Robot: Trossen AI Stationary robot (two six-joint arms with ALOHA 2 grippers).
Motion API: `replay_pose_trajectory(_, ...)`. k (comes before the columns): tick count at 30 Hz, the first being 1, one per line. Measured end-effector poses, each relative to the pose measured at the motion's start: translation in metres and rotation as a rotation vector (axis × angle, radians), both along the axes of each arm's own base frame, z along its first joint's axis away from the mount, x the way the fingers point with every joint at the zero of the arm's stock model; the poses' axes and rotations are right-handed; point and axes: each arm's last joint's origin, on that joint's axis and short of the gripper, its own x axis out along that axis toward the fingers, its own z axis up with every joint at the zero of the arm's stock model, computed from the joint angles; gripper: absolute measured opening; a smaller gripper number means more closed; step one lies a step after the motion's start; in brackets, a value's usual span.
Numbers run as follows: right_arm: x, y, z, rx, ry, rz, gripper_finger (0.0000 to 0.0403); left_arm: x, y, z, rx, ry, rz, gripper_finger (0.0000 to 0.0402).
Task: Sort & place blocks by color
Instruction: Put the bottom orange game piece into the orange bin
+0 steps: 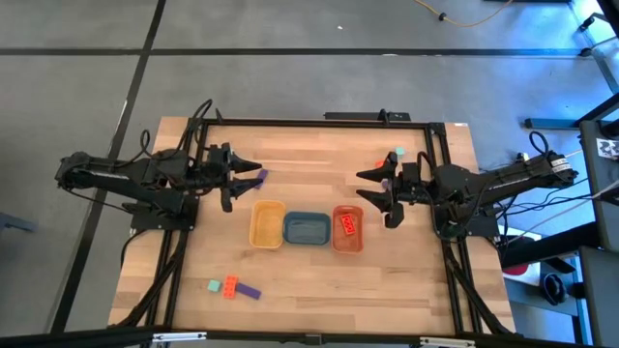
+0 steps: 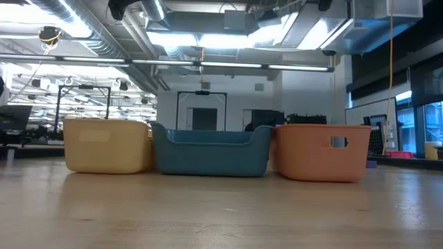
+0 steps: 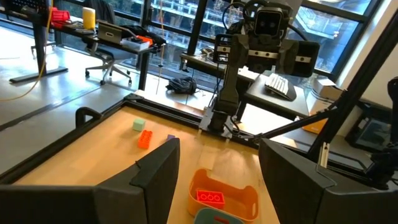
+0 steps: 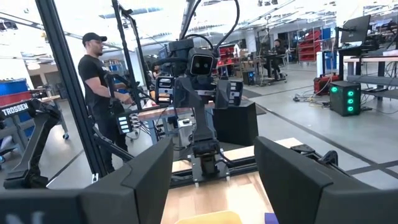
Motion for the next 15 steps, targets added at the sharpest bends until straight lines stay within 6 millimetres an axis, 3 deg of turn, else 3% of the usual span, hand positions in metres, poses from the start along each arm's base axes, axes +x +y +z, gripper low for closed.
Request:
replay_pose_trajectory(5, 0.0, 0.0, 0.0, 0.003, 0.0, 0.0, 0.0229, 0.0, 0.0, 0.0, -0.002, 0.0, 0.008, 0.0212)
replay_pose_trajectory(9, 0.0, 0.0, 0.0, 0.004, 0.0, 0.0, 0.0229, 0.001, 0.0, 0.014, -0.106, 0.003, 0.014, 0.0212)
replay_pose_trajectory(15, 0.0, 0.0, 0.0, 0.004, 0.0, 0.0, 0.0229, 0.014, -0.015, 0.024, -0.366, 0.261, -0.012, 0.0212)
